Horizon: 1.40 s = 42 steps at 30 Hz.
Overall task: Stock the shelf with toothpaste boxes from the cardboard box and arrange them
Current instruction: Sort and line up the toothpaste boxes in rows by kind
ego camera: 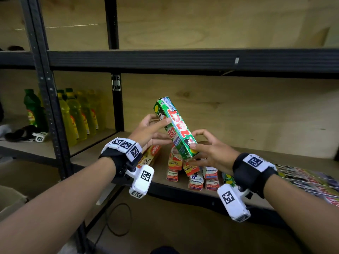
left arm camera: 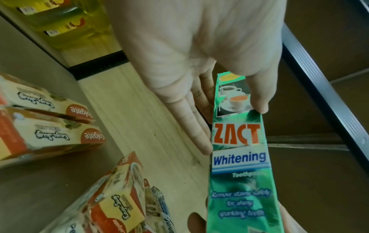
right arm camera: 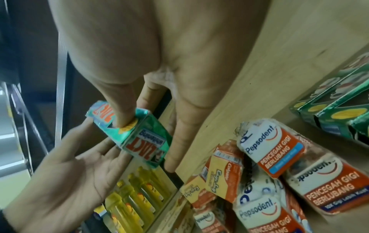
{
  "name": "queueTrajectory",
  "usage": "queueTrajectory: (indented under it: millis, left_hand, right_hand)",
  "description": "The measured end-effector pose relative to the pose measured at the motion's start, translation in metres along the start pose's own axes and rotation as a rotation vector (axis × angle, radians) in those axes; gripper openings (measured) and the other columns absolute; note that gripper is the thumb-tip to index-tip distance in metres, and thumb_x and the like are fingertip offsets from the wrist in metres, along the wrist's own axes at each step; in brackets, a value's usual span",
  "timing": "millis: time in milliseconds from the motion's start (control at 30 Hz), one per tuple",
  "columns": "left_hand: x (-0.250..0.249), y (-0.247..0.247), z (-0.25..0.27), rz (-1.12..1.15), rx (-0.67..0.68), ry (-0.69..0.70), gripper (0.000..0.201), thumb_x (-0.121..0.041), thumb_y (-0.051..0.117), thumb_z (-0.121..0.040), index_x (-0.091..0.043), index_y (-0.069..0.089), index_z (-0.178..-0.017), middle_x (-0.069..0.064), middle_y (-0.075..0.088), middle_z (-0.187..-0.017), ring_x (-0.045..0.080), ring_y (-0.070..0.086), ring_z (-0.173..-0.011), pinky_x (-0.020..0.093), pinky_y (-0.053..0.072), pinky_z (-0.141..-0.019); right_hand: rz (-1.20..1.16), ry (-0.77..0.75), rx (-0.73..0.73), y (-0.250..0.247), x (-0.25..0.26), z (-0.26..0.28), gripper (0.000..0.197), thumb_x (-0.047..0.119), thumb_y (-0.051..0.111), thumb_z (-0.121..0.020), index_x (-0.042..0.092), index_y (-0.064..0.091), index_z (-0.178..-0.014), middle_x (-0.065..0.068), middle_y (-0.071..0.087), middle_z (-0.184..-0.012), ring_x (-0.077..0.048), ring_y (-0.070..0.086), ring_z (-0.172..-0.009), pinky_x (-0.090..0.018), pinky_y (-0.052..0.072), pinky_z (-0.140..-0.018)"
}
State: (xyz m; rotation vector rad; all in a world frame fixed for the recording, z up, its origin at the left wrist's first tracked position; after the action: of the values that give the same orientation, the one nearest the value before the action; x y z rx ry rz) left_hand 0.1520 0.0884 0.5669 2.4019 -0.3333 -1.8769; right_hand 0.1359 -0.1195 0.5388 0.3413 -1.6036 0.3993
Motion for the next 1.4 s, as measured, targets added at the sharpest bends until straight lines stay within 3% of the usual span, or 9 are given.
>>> queueTrajectory:
  millis: [267, 400, 500, 667, 767, 867, 1000, 1233, 1400]
  left_hand:
    - [-0.001, 0.019, -0.002, 0.106, -0.004, 0.063, 0.053, -0.01, 0.066, -0.091, -0.018, 0.045, -0.138, 0.018, 0.064, -0.125, 0.037, 0.069, -0.102, 0.031, 0.061, -0.067]
    - [0.01, 0.036, -0.002, 0.033, 0.044, -0.008, 0.064, -0.01, 0.074, -0.084, -0.02, 0.045, -0.14, 0.02, 0.067, -0.12, 0.033, 0.07, -0.098, 0.034, 0.062, -0.07]
    - [0.021, 0.057, 0.0, -0.125, 0.137, -0.088, 0.071, -0.02, 0.079, -0.078, -0.031, 0.046, -0.141, 0.02, 0.065, -0.121, 0.031, 0.068, -0.088, 0.038, 0.061, -0.074]
    - [0.042, 0.095, 0.004, -0.473, 0.297, -0.156, 0.078, -0.035, 0.085, -0.068, -0.032, 0.046, -0.135, 0.016, 0.068, -0.112, 0.028, 0.069, -0.082, 0.046, 0.059, -0.084]
    - [0.053, 0.117, 0.007, -0.625, 0.415, -0.163, 0.069, -0.023, 0.084, -0.073, -0.028, 0.046, -0.131, 0.008, 0.07, -0.112, 0.024, 0.073, -0.086, 0.036, 0.061, -0.077]
    - [0.056, 0.139, 0.011, -0.985, 0.456, -0.005, 0.061, -0.039, 0.081, -0.076, -0.028, 0.053, -0.128, -0.011, 0.065, -0.108, 0.008, 0.068, -0.088, 0.021, 0.055, -0.07]
    - [0.075, 0.166, 0.009, -1.417, 0.51, 0.213, 0.069, -0.058, 0.076, -0.072, -0.029, 0.052, -0.13, -0.007, 0.054, -0.127, 0.014, 0.048, -0.117, 0.037, 0.045, -0.097]
    - [0.111, 0.189, 0.011, -1.744, 0.589, 0.287, 0.063, -0.07, 0.069, -0.07, -0.032, 0.056, -0.118, -0.01, 0.061, -0.112, 0.018, 0.046, -0.116, 0.043, 0.04, -0.095]
    - [0.127, 0.198, 0.01, -1.871, 0.602, 0.317, 0.067, -0.072, 0.064, -0.073, -0.029, 0.055, -0.124, -0.005, 0.06, -0.124, 0.024, 0.041, -0.124, 0.053, 0.028, -0.106]
  right_hand:
    - [-0.204, 0.064, -0.043, -0.039, 0.01, 0.035, 0.033, 0.012, 0.056, -0.099, 0.015, 0.054, -0.132, -0.022, 0.064, -0.129, -0.043, 0.064, -0.115, -0.057, 0.055, -0.09]
    - [-0.149, 0.064, -0.164, -0.066, 0.015, 0.06, 0.031, 0.022, 0.052, -0.102, 0.014, 0.058, -0.131, -0.023, 0.058, -0.135, -0.035, 0.066, -0.108, -0.049, 0.061, -0.079]
    - [-0.084, 0.058, -0.192, -0.088, 0.022, 0.083, 0.044, 0.023, 0.07, -0.088, 0.018, 0.058, -0.131, -0.023, 0.062, -0.128, -0.032, 0.068, -0.1, -0.041, 0.062, -0.079]
    - [0.279, 0.104, -0.317, -0.126, 0.02, 0.112, 0.064, -0.006, 0.076, -0.079, 0.014, 0.049, -0.134, -0.023, 0.067, -0.106, -0.037, 0.068, -0.084, -0.046, 0.062, -0.077]
    - [0.476, 0.164, -0.385, -0.149, 0.016, 0.126, 0.055, 0.003, 0.077, -0.083, 0.017, 0.05, -0.13, -0.02, 0.069, -0.102, -0.032, 0.071, -0.08, -0.041, 0.063, -0.07]
    - [0.949, 0.254, -0.363, -0.169, 0.012, 0.137, 0.054, 0.031, 0.083, -0.079, 0.025, 0.056, -0.126, -0.001, 0.066, -0.118, -0.021, 0.068, -0.088, -0.036, 0.059, -0.078]
    - [1.301, 0.342, -0.313, -0.178, -0.002, 0.148, 0.061, 0.04, 0.078, -0.082, 0.031, 0.05, -0.135, 0.003, 0.058, -0.131, -0.013, 0.054, -0.1, -0.026, 0.043, -0.086]
    - [1.416, 0.415, -0.203, -0.184, -0.037, 0.149, 0.058, 0.048, 0.075, -0.083, 0.035, 0.052, -0.136, 0.006, 0.058, -0.132, -0.015, 0.056, -0.114, -0.029, 0.043, -0.092]
    - [1.455, 0.45, -0.184, -0.19, -0.051, 0.138, 0.061, 0.044, 0.075, -0.083, 0.03, 0.052, -0.138, 0.001, 0.057, -0.135, -0.02, 0.057, -0.117, -0.034, 0.048, -0.098]
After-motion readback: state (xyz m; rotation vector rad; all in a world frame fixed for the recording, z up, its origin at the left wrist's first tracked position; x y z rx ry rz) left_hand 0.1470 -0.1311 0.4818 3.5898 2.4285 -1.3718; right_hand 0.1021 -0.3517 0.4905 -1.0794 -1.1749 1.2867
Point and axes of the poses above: each hand's wrist, its own z-axis away from the middle knuckle, its own y-axis out of the palm, x = y × z, the point moved 5 cm from there along -z, towards the middle knuckle
